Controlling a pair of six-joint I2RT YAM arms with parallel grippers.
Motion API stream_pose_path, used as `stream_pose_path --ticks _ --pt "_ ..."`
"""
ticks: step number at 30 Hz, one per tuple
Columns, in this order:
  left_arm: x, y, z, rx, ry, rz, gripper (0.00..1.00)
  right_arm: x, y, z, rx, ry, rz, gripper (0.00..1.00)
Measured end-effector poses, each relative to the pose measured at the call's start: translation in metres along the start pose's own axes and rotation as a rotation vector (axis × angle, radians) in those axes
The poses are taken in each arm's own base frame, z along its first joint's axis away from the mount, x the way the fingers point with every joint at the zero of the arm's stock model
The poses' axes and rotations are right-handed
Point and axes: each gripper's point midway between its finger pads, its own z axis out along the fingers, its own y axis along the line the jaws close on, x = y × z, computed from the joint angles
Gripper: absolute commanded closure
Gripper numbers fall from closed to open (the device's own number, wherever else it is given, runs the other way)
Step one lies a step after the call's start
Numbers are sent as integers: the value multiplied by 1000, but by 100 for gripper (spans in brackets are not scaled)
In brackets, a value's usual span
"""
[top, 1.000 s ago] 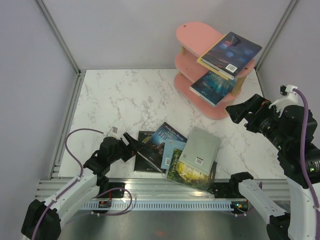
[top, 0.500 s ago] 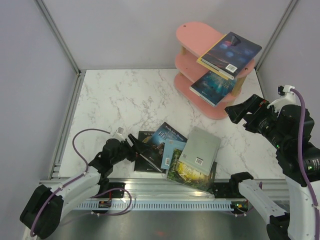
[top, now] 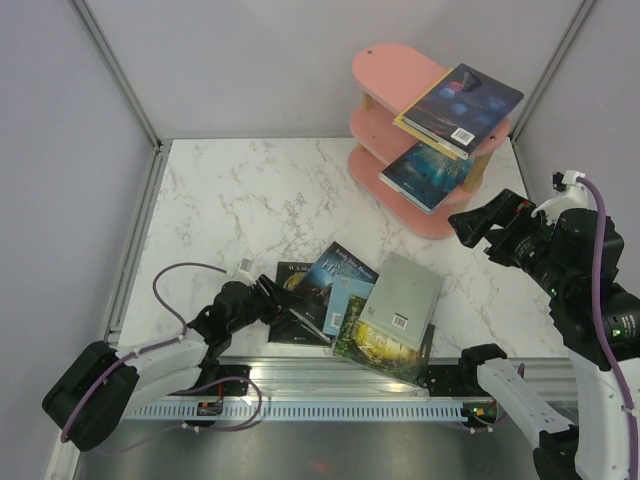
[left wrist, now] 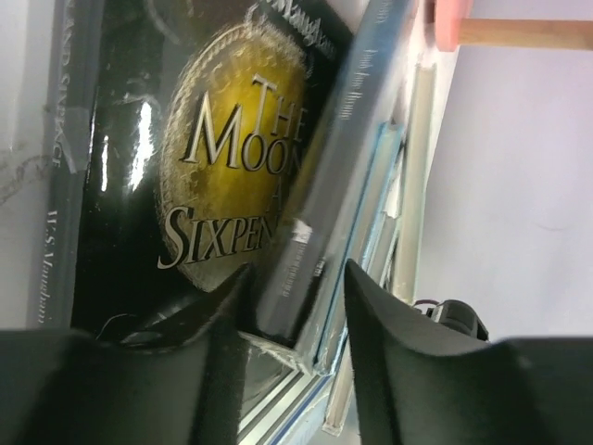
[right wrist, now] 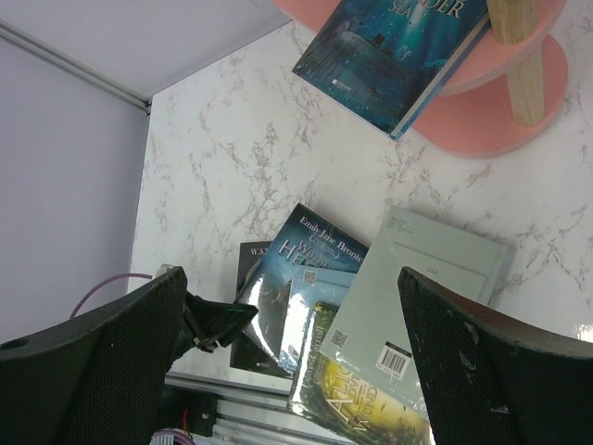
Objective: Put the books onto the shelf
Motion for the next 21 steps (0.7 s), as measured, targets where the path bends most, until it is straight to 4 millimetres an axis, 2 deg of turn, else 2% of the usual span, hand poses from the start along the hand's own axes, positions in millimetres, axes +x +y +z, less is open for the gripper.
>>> stream_pose_path --ticks 1,2,3,4,7,11,16,18,21 --pt "1 2 2 -6 4 -2 61 0 0 0 1 1 0 2" --pt "4 4 4 -13 12 -3 73 0 0 0 1 1 0 2" --pt "7 5 6 -18 24 -9 91 1 -1 1 2 2 0 2" --pt "9 2 8 -2 30 -14 97 1 -1 0 2 2 0 2" --pt "10 -24 13 103 39 7 98 1 -1 0 2 1 0 2" --pt "10 -25 15 99 45 13 98 0 -1 0 6 -6 0 2" --pt "-1 -53 14 81 38 126 98 -6 1 -6 8 -24 -3 2" --pt "-17 -63 10 65 15 163 98 -13 4 -11 3 -46 -9 2" --pt "-55 -61 0 13 -58 173 98 -22 8 -18 -4 -84 -14 2"
